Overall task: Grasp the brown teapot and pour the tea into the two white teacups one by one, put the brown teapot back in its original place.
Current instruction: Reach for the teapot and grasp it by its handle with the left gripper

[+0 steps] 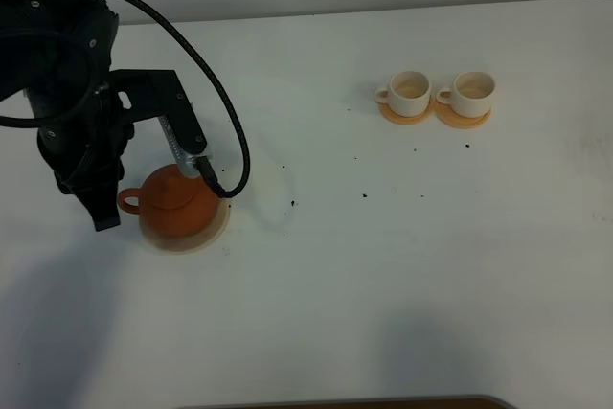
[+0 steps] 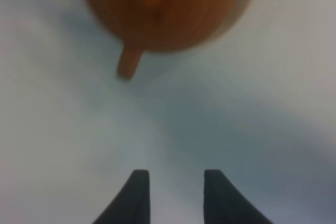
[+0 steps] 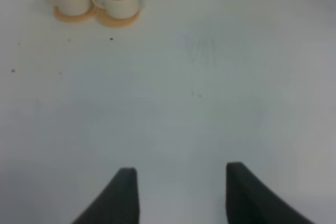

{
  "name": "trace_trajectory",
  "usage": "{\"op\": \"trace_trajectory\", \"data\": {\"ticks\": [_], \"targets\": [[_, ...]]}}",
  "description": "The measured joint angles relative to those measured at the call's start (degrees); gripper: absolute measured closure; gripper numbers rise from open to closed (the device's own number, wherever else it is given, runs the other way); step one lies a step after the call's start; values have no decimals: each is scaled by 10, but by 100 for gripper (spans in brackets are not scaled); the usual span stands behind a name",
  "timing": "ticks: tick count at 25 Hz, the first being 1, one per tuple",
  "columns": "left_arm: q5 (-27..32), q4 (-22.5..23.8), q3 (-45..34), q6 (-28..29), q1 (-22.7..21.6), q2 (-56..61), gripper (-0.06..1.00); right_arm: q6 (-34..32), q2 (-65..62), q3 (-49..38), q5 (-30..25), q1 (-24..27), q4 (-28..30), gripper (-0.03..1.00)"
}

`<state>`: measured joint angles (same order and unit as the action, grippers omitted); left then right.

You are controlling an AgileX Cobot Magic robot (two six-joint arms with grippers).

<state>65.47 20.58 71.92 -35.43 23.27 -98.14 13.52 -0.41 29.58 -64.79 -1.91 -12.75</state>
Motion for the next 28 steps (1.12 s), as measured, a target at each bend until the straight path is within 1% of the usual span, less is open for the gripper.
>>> {"op": "trace_trajectory", "data": {"ticks": [3, 6, 12, 15, 19, 22, 28], "targets": [[9, 30, 1, 5, 0, -18, 65, 0, 0, 0, 0, 0, 0, 56], [5, 42, 1, 8, 0, -54, 65, -1, 0, 0, 0, 0, 0, 56], [-44, 71, 1, 33, 0, -115, 65, -1, 0, 0, 0, 0, 0, 56], [-56, 73, 9, 37, -2, -129, 65, -1, 0, 0, 0, 0, 0, 57], [-59, 73, 45, 39, -3, -152, 65, -1, 0, 0, 0, 0, 0, 59], [-61, 65, 63, 37, -3, -167, 65, -1, 0, 0, 0, 0, 0, 61], [-29, 47, 67, 20, -3, -177, 65, -1, 0, 0, 0, 0, 0, 65]]}}
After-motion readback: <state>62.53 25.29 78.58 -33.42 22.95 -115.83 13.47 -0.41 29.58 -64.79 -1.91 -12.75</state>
